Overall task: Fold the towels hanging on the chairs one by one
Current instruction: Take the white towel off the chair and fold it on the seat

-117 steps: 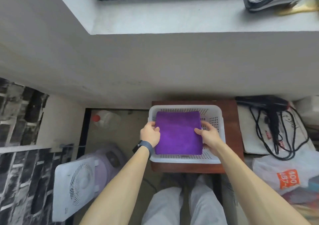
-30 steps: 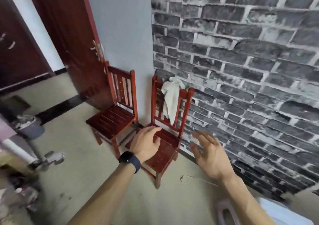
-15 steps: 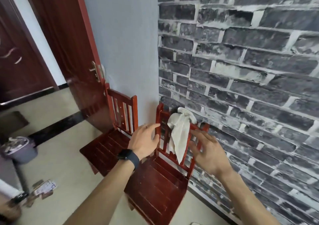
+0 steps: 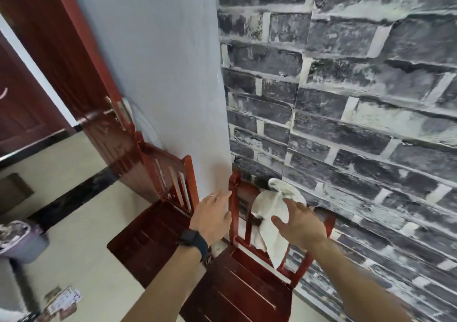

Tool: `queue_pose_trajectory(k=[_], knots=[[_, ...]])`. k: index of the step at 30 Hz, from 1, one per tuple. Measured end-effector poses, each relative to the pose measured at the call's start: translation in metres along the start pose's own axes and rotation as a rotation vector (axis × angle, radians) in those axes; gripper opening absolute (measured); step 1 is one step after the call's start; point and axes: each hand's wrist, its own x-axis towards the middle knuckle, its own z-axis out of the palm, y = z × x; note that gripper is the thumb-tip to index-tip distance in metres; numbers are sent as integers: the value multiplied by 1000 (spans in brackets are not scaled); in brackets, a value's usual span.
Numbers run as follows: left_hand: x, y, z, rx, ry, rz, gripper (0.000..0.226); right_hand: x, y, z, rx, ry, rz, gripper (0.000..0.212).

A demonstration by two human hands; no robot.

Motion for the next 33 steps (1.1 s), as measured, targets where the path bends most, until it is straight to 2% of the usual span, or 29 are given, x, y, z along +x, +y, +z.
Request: queue_pose_trajectory(k=[5, 7, 10, 12, 16, 18, 23, 25, 27, 28, 30, 33], knots=[[79, -42, 26, 155, -106, 124, 70, 60, -31, 25, -26, -24, 138, 79], [106, -57, 35, 194, -164, 195, 76, 76, -54, 34, -100, -26, 200, 70], [132, -77, 52, 245, -236, 319, 80, 87, -87, 45, -366, -36, 261, 50], [138, -89, 66, 224, -229, 375, 81, 90, -92, 49, -390, 24, 311, 56], [141, -103, 74, 195, -224, 432, 88, 87, -77, 58, -283, 457, 239, 57], [143, -105, 72, 197, -234, 460, 90, 83, -73, 67, -188, 485, 240, 53], [146, -107, 56, 100, -317, 486, 85, 78, -72, 55, 241, 465, 481, 41], [146, -108, 44, -5, -367, 486, 76, 66, -72, 49, 675, 478, 578, 28], [135, -112, 30, -149, -360, 462, 60, 40, -78, 53, 1203, 515, 563, 25], [125, -115, 22, -248, -354, 437, 51, 23, -85, 59, 1379, 518, 543, 24], [101, -121, 9, -455, -411, 384, 40, -9, -105, 73, 1641, 457, 493, 17], [60, -134, -9, -620, -624, 322, 51, -52, -144, 94, 1859, 334, 384, 23]])
